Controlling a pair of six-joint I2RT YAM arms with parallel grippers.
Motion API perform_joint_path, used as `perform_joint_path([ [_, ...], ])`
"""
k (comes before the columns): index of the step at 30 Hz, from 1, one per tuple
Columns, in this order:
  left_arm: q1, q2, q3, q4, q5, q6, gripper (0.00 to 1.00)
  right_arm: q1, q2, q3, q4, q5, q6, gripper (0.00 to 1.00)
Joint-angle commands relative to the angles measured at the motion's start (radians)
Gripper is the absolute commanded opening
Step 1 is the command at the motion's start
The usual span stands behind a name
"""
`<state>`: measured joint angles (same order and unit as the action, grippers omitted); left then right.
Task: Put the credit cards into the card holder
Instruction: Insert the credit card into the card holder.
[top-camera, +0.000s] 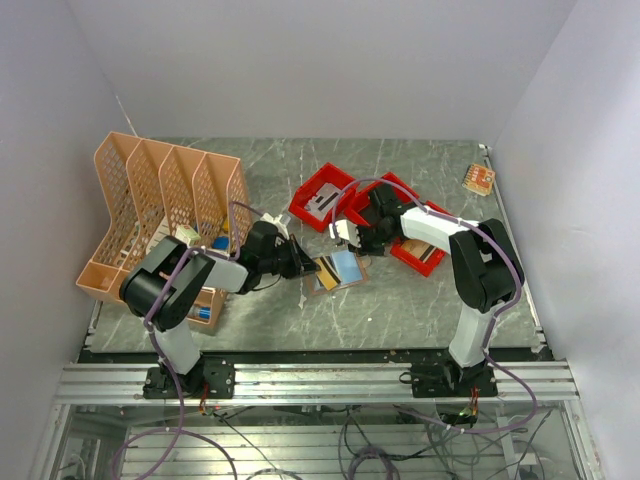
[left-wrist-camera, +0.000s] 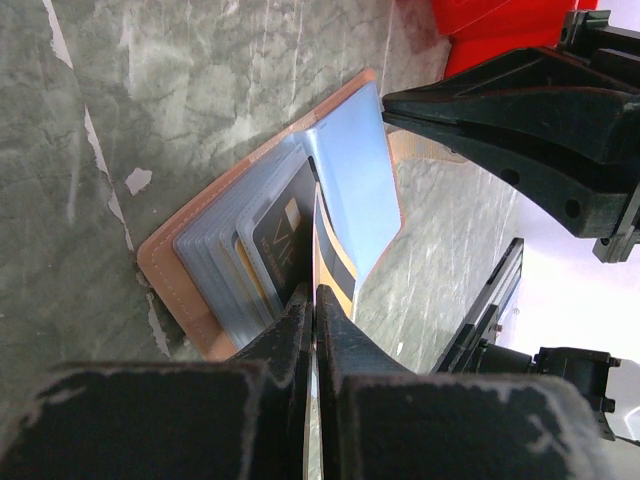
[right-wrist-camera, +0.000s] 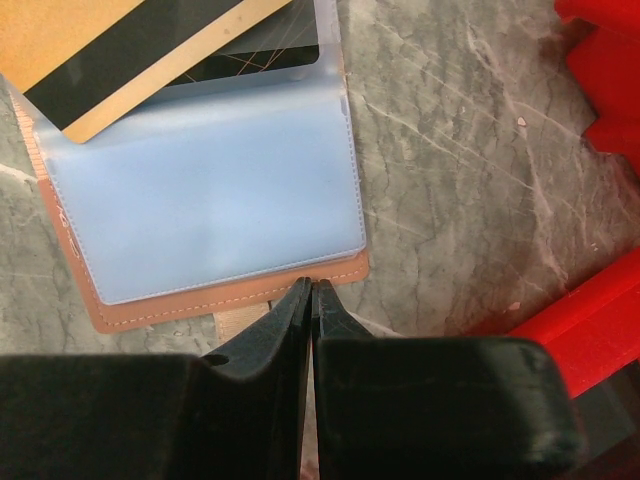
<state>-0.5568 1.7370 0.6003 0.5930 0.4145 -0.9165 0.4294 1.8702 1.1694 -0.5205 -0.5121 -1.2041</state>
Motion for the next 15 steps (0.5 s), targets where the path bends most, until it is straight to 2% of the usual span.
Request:
perform_joint_path([
  [1,0.006,-0.005,0.030,-0.066,-0.027,0.017,0.07,0.011,0.016,-0.007,0.005,-0.020,0.008,0.04],
  [15,0.003,0.038,0.059,-0.077,-0.006,-0.008,0.07,0.018,0.023,-0.004,0.011,-0.028,0.018,0.04],
])
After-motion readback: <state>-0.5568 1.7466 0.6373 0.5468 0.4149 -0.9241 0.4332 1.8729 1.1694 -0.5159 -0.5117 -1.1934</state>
